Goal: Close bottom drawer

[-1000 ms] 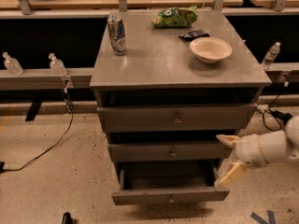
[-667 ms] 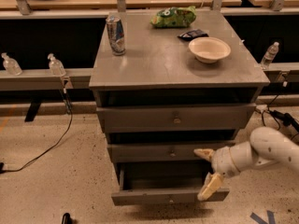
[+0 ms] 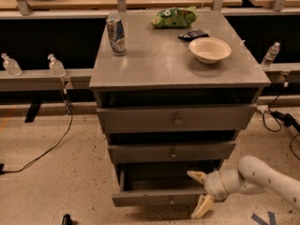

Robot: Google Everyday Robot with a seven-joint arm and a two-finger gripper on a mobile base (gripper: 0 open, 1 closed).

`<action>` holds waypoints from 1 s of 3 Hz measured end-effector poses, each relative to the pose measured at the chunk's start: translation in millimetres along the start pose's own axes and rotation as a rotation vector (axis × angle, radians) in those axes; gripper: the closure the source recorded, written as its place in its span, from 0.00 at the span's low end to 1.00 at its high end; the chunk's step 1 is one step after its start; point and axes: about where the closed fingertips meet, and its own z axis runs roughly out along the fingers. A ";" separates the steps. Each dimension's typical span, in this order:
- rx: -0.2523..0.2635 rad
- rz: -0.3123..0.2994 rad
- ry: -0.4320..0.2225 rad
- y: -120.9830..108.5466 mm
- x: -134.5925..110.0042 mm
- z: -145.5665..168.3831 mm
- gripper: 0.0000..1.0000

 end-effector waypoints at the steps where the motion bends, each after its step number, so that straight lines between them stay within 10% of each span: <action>1: -0.003 0.078 -0.032 -0.3 47.5 26.8 0.00; 3: -0.021 0.132 -0.041 2.2 92.1 57.4 0.00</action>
Offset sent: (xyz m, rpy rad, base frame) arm -0.0308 -0.0125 -0.1515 0.0549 0.1646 -0.0772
